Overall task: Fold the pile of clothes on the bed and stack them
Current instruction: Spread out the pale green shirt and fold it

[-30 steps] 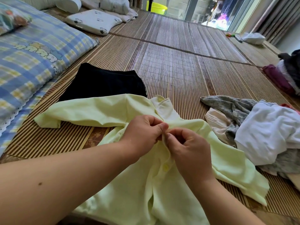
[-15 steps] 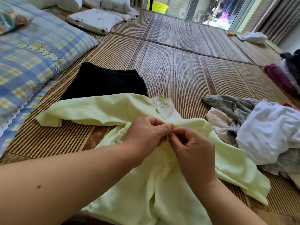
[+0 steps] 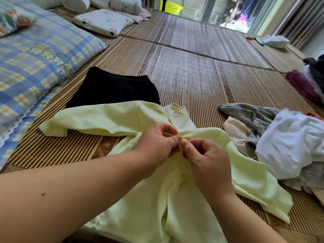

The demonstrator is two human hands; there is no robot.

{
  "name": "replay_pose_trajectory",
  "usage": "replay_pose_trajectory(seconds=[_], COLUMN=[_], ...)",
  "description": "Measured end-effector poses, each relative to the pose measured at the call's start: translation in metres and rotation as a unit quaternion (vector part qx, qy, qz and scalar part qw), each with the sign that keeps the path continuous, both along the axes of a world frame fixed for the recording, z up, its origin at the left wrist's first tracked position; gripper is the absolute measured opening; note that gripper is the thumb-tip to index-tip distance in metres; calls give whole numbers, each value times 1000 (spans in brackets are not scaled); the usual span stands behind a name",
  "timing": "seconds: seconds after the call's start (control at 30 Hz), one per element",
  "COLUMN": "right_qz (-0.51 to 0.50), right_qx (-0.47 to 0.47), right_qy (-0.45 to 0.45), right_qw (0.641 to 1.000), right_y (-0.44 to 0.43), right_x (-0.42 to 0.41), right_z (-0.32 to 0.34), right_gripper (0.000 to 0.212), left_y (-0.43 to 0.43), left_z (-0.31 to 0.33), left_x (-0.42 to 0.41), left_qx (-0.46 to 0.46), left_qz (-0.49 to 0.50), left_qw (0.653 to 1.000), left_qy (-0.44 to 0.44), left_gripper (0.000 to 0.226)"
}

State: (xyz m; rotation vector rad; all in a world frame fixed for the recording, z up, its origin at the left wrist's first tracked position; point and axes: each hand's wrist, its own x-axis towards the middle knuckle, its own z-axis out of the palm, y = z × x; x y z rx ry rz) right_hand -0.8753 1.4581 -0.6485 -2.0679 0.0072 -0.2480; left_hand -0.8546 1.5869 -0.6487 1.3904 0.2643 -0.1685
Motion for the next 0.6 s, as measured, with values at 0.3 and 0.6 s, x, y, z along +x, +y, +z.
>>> replay_pose_trajectory(seconds=[0.3, 0.6], right_qz=[25, 143], right_qx=[392, -316], right_qy=[429, 25], right_qw=[814, 938], right_y=[-10, -10], right_x=[10, 29], right_z=[19, -5], right_gripper=[18, 59], left_y=[1, 57], left_z=[-8, -21], left_x=[0, 32], left_qx=[69, 669], left_qz=[-58, -227], left_qw=[994, 701], left_qy=[-59, -99], left_gripper=[18, 77])
